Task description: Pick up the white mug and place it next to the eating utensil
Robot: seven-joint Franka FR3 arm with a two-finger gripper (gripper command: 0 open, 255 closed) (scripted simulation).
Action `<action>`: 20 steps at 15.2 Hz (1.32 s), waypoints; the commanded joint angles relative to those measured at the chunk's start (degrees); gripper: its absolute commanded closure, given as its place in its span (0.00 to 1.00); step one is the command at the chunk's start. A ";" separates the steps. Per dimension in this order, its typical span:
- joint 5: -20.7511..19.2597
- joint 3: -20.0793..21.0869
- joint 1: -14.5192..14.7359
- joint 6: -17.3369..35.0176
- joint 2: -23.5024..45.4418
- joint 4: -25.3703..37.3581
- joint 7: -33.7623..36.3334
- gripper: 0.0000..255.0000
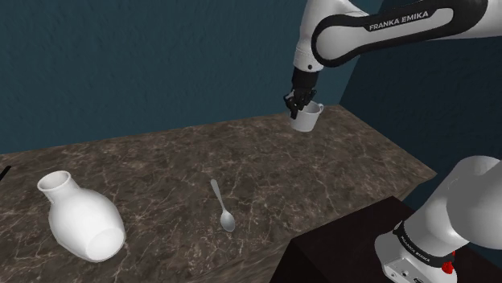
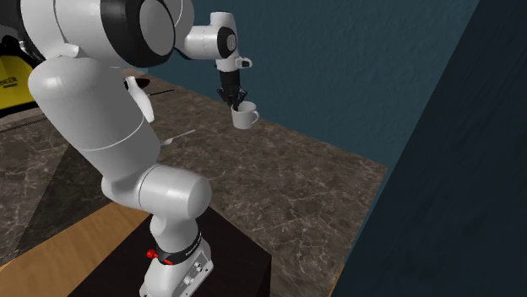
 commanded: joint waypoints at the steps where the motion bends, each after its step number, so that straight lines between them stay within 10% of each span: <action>1: 0.38 1.71 1.25 -0.17 -0.12 -0.05 2.86 1.00; 20: 0.67 17.26 12.90 -2.76 10.08 11.81 29.95 1.00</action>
